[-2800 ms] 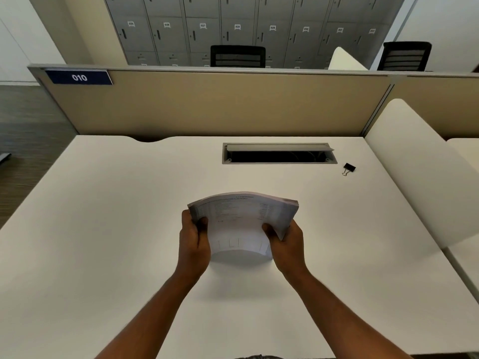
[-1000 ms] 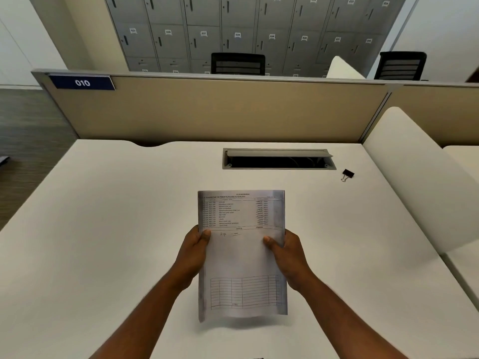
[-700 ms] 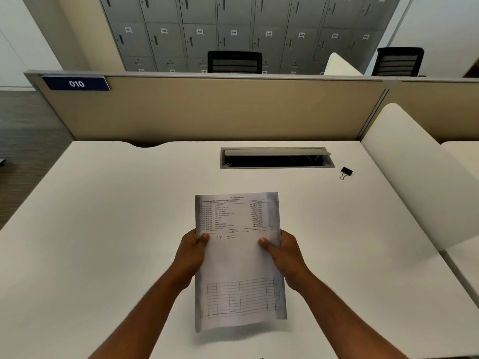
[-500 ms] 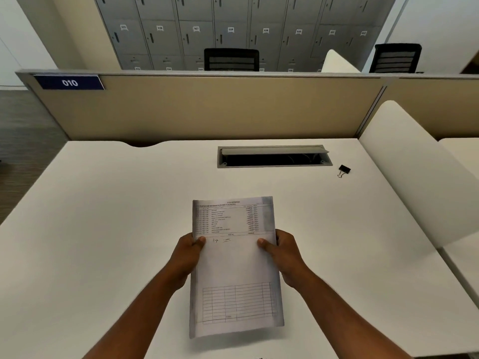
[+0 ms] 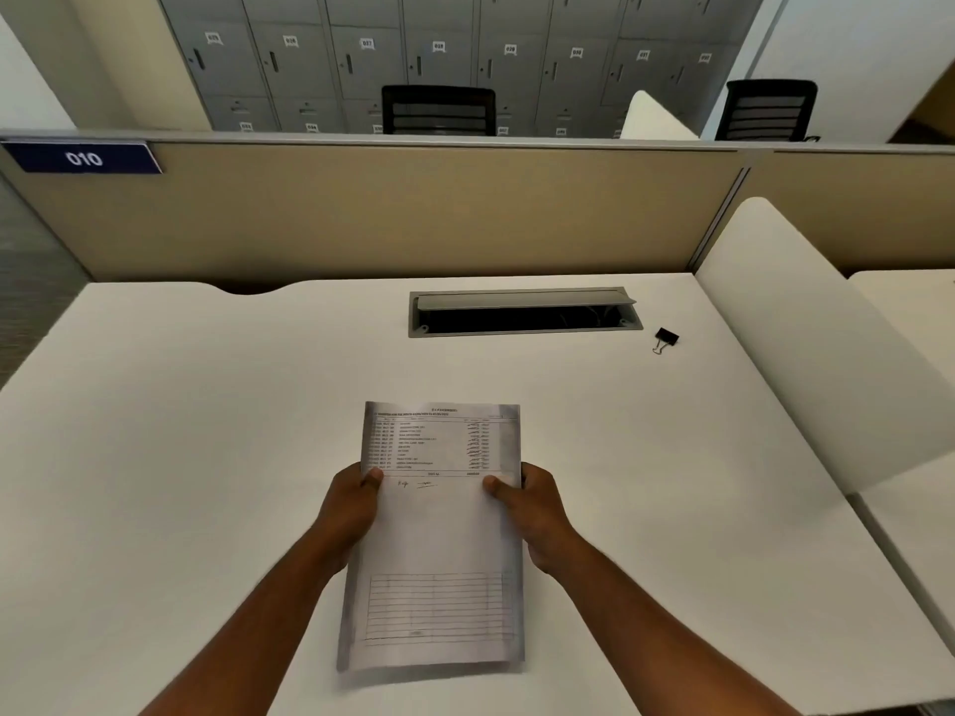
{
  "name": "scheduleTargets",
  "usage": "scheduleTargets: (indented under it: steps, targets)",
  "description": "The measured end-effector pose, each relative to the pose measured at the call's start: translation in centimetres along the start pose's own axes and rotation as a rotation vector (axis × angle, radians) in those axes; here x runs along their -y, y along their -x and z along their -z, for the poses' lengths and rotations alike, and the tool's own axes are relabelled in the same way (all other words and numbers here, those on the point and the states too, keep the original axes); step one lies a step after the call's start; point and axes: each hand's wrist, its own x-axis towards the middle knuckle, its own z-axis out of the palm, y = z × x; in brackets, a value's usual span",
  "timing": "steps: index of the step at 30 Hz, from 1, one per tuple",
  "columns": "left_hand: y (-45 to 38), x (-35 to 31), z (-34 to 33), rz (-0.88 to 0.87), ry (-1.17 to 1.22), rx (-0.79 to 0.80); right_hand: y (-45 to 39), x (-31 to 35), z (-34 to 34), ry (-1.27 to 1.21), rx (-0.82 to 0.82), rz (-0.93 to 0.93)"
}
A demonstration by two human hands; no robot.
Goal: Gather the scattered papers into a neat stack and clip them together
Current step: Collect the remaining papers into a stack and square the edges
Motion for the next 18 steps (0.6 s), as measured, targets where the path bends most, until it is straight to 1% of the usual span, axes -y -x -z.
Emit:
scheduleTargets:
  steps: [6,9,12,18]
  targets:
    - [-2.4,-0.7,-1.3,0.013,-0.015,0.049,-2.7,0.2,0.6,0.051,-0.095,-0.013]
    - [-3.8,-0.6,-1.8,0.022,-0.042,0.015,-3.7,0.1,0.7,0.093,-0.112,-0.017]
    - [-5.5,-0.1,-2.3,0.068,-0.093,-0.001,-4.9,0.1,0.7,0.137,-0.124,-0.044]
    - [-8.0,0.6,-3.6,0.144,-0.093,-0.034,-7.1,0.7,1.0,0.306,-0.169,-0.044]
